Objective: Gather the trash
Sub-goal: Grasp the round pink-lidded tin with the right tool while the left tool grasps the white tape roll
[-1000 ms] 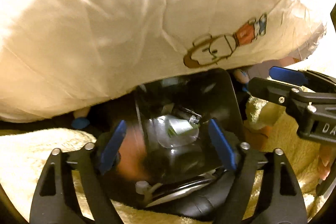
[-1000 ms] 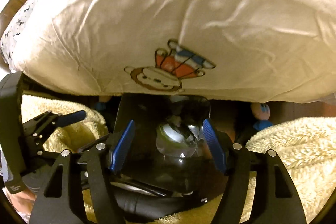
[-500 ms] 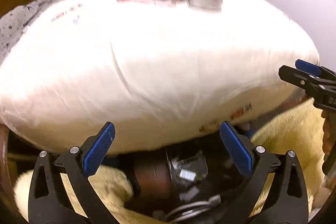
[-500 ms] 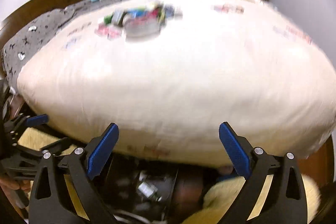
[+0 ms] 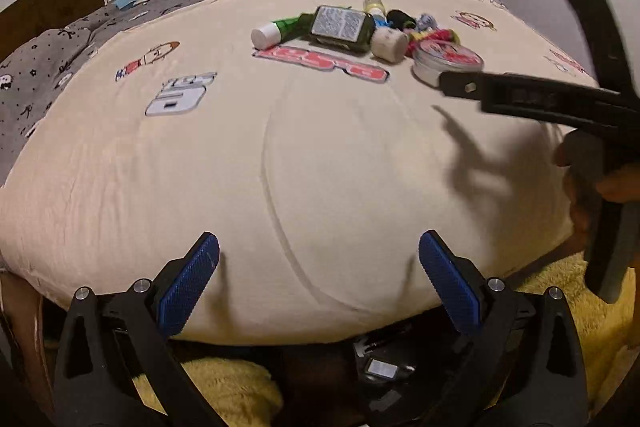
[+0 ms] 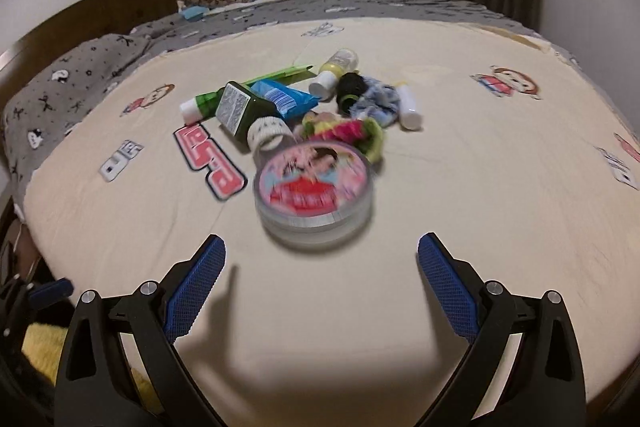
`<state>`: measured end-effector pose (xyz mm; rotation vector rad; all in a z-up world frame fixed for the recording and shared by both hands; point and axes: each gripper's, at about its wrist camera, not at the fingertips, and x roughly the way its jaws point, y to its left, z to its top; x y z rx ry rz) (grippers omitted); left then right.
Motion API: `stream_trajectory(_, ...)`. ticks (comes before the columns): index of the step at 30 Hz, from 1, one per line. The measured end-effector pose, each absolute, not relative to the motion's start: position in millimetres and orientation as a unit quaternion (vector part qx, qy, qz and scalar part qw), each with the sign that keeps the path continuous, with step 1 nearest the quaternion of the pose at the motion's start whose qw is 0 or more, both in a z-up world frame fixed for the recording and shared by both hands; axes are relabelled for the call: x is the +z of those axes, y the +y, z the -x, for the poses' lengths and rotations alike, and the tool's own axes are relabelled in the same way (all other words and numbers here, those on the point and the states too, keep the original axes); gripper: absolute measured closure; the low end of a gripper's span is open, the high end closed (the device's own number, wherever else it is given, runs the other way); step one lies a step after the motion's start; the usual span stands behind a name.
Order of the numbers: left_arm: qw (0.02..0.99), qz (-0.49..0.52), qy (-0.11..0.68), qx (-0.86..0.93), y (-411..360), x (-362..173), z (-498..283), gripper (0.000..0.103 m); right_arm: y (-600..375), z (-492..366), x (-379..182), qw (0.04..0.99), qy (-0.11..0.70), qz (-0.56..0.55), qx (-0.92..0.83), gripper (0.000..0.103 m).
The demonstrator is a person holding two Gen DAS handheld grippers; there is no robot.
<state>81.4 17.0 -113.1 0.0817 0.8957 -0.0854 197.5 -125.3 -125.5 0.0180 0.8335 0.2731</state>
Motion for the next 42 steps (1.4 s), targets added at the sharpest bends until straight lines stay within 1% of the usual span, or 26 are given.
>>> stream_trajectory(4,0.901,-0.036,0.431,-0.043,17.6,-109.9,-97.6,0.008,-120.7,-212.7,-129.0,0.904,0.407,-0.002,0.128,0.006)
stream_trajectory(5,0.901,-0.034,0.431,-0.044,17.6,-109.4,-101.4,0.008,-120.3,-215.2,-129.5,0.903,0.409,-0.003,0.129,0.009)
stream_trajectory(6,0.900,-0.034,0.431,-0.045,17.5,-108.9,-104.9,0.008,-119.1,-217.1,-129.8,0.903,0.409,-0.001,0.131,0.023)
stream_trajectory(7,0.900,-0.034,0.432,-0.048,15.8,-108.5,-110.5,0.008,-118.9,-218.1,-129.3,0.903,0.409,0.003,0.133,0.032)
stream_trajectory(12,0.899,-0.038,0.432,-0.062,2.2,-106.2,-135.0,0.008,-133.5,-206.0,-115.0,0.905,0.403,0.004,0.139,0.032)
stream_trajectory(18,0.896,-0.025,0.436,-0.085,-23.9,-102.3,-175.7,0.009,-173.5,-190.0,-85.7,0.920,0.376,-0.007,0.105,0.032)
stream_trajectory(19,0.897,-0.020,0.433,-0.088,-28.8,-100.8,-183.1,0.013,-179.6,-187.7,-83.8,0.922,0.373,-0.009,0.102,0.032)
stream_trajectory(20,0.897,-0.016,0.431,-0.090,-33.4,-99.5,-189.8,0.019,-184.5,-186.4,-82.5,0.923,0.371,-0.011,0.099,0.032)
stream_trajectory(21,0.898,-0.012,0.430,-0.091,-36.8,-98.5,-195.8,0.022,-188.7,-185.8,-81.4,0.924,0.370,-0.014,0.096,0.032)
stream_trajectory(23,0.901,-0.007,0.425,-0.090,-44.4,-95.9,-209.0,0.034,-198.1,-182.6,-81.9,0.925,0.368,-0.021,0.092,0.032)
stream_trajectory(24,0.903,-0.007,0.421,-0.087,-48.4,-94.9,-215.8,0.037,-200.6,-181.8,-82.7,0.925,0.368,-0.024,0.091,0.032)
stream_trajectory(25,0.903,-0.008,0.420,-0.087,-50.6,-94.7,-219.5,0.043,-204.8,-180.4,-84.7,0.925,0.369,-0.026,0.090,0.032)
stream_trajectory(26,0.903,-0.007,0.421,-0.088,-53.0,-94.8,-224.6,0.048,-207.6,-179.7,-86.0,0.924,0.370,-0.027,0.089,0.032)
stream_trajectory(27,0.902,-0.008,0.423,-0.089,-54.7,-95.2,-229.3,0.049,-209.8,-179.2,-87.9,0.924,0.371,-0.028,0.088,0.032)
stream_trajectory(29,0.899,-0.013,0.428,-0.089,-59.7,-98.3,-238.8,0.054,-213.7,-178.4,-92.0,0.923,0.374,-0.030,0.087,0.032)
stream_trajectory(32,0.895,-0.019,0.436,-0.088,-64.2,-104.5,-250.6,0.057,-217.9,-177.7,-96.1,0.921,0.377,-0.034,0.089,0.032)
stream_trajectory(33,0.895,-0.021,0.437,-0.088,-64.8,-105.8,-252.3,0.059,-218.2,-176.5,-97.1,0.921,0.377,-0.034,0.089,0.032)
stream_trajectory(34,0.894,-0.026,0.439,-0.087,-66.2,-107.4,-254.4,0.068,-218.2,-176.6,-97.8,0.921,0.378,-0.034,0.090,0.032)
stream_trajectory(42,0.898,-0.036,0.430,-0.089,-62.7,-96.5,-238.8,0.070,-213.4,-170.0,-95.4,0.921,0.377,-0.032,0.096,0.032)
